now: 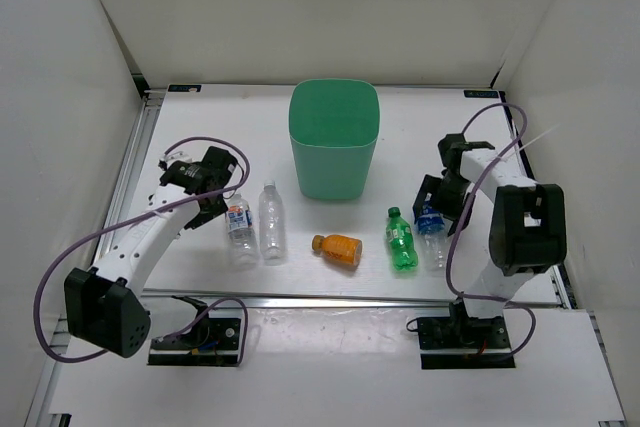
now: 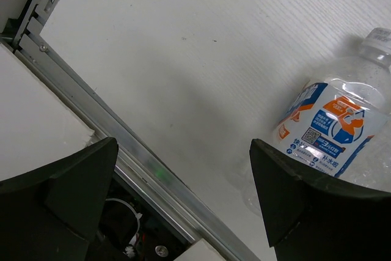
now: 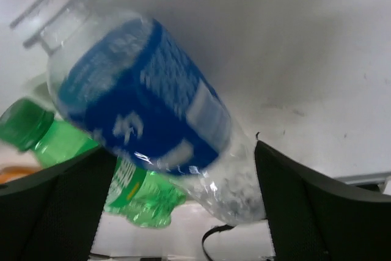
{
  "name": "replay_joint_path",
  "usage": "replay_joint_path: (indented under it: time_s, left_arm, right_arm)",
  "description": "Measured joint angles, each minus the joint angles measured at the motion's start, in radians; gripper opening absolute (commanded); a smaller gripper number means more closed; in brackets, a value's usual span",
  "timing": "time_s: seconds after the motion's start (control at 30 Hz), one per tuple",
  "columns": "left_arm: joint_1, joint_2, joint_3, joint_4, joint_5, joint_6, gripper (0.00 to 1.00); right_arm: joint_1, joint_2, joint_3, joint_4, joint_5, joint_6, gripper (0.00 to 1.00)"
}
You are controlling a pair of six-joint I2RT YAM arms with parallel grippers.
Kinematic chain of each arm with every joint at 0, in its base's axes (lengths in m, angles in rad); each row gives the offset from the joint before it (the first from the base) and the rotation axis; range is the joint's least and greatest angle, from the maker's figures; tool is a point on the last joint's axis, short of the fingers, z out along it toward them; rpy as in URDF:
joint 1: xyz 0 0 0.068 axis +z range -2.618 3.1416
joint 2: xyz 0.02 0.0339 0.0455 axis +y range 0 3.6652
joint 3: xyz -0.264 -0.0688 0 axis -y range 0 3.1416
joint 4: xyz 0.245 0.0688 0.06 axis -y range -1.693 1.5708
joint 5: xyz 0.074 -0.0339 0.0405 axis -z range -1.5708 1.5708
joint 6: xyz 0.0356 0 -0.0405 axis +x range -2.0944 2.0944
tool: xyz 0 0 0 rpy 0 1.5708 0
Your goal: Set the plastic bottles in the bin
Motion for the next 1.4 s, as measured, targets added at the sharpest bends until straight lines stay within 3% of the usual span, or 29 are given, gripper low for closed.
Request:
replay_joint_path:
  time_s: [0.2,0.33,0.47,0.63,0.77,0.93,1.03,1.1,1.23,1.27,1.3,1.4]
  left_arm:
    - [0.002,0.029,0.000,-0.002,0.007,0.000,1.00]
    - [0.009,0.029,0.000,-0.005,0.008,-0.003,1.00]
    - [0.012,0.029,0.000,-0.006,0.008,-0.007,1.00]
    - [0.012,0.029,0.000,-0.005,0.008,-0.007,1.00]
    - [0.012,0.030,0.000,-0.003,0.008,-0.007,1.00]
    - [0.012,0.059,0.006,-0.001,0.009,-0.006,1.00]
    - [0.012,0.084,0.020,0.000,0.011,-0.006,1.00]
    - [0.012,0.095,0.032,0.004,0.011,-0.005,1.00]
    - [0.012,0.106,0.049,0.010,0.011,-0.002,1.00]
    - [0.012,0.106,0.049,0.011,0.011,-0.002,1.00]
    - [0.012,0.106,0.049,0.011,0.011,-0.001,1.00]
    - [0.012,0.106,0.049,0.011,0.011,0.001,1.00]
  right_arm:
    - [-0.006,0.070,-0.008,0.018,-0.011,-0.006,0.52]
    - [-0.021,0.075,0.025,0.005,0.007,0.003,0.39]
    - [-0.034,0.063,0.194,-0.070,0.018,0.029,0.35]
    - [-0.039,0.021,0.607,-0.109,-0.062,0.076,0.31]
    - [-0.026,-0.014,0.903,-0.040,-0.196,0.125,0.28]
    - [0.068,-0.015,1.041,0.112,-0.318,0.162,0.28]
    - [0.143,0.080,1.138,0.157,-0.353,0.175,0.28]
    - [0.192,0.169,1.196,0.179,-0.361,0.174,0.46]
    - [0.261,0.282,1.195,0.169,-0.344,0.164,0.67]
    - [0.274,0.295,1.183,0.162,-0.338,0.158,0.77]
    - [0.285,0.304,1.178,0.148,-0.335,0.153,1.00]
    - [0.303,0.302,1.172,0.129,-0.319,0.124,1.00]
